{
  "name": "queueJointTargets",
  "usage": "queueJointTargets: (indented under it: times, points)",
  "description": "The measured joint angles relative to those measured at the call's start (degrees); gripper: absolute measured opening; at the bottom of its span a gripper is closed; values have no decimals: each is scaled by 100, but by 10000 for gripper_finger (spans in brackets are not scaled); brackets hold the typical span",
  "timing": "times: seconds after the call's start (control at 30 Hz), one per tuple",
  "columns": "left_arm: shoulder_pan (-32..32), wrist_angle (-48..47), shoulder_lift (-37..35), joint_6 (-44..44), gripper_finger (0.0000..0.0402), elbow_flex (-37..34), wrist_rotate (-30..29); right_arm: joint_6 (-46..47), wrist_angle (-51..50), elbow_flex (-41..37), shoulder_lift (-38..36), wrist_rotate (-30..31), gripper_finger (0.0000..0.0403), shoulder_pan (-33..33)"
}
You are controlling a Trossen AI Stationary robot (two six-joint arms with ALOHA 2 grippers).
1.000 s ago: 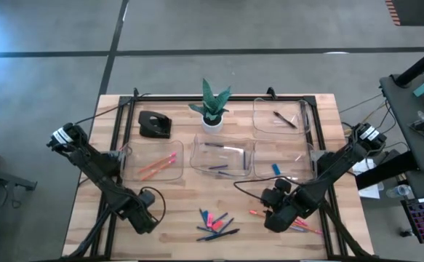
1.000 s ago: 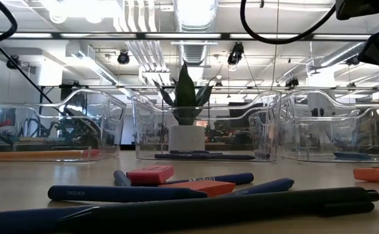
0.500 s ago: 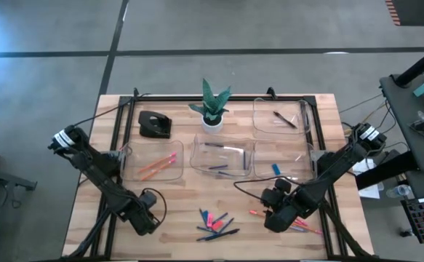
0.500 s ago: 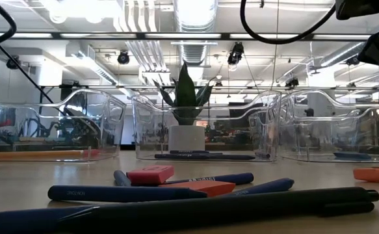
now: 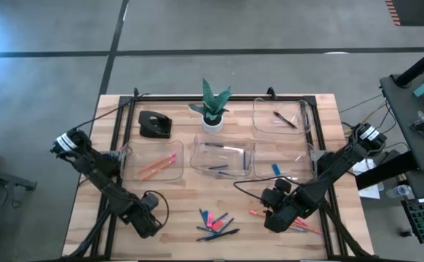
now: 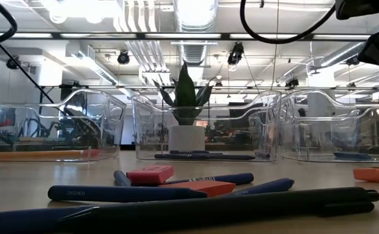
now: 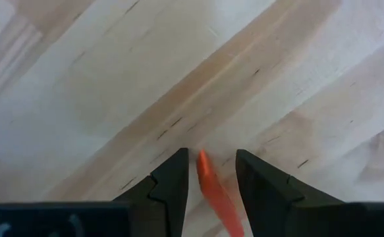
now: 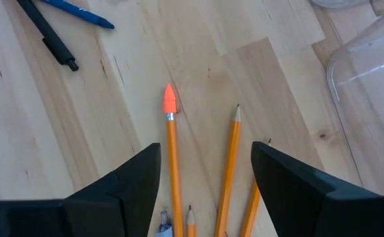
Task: Sort crayons/erasers/pens/pencils in bins
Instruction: Put the orange eraser into the middle right transparent bin
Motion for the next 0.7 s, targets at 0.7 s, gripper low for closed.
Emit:
queueJointTargets:
  times: [0.7]
  points:
    - [108, -95, -327, 131, 12, 94, -699, -2, 125, 0, 0, 0, 226, 0]
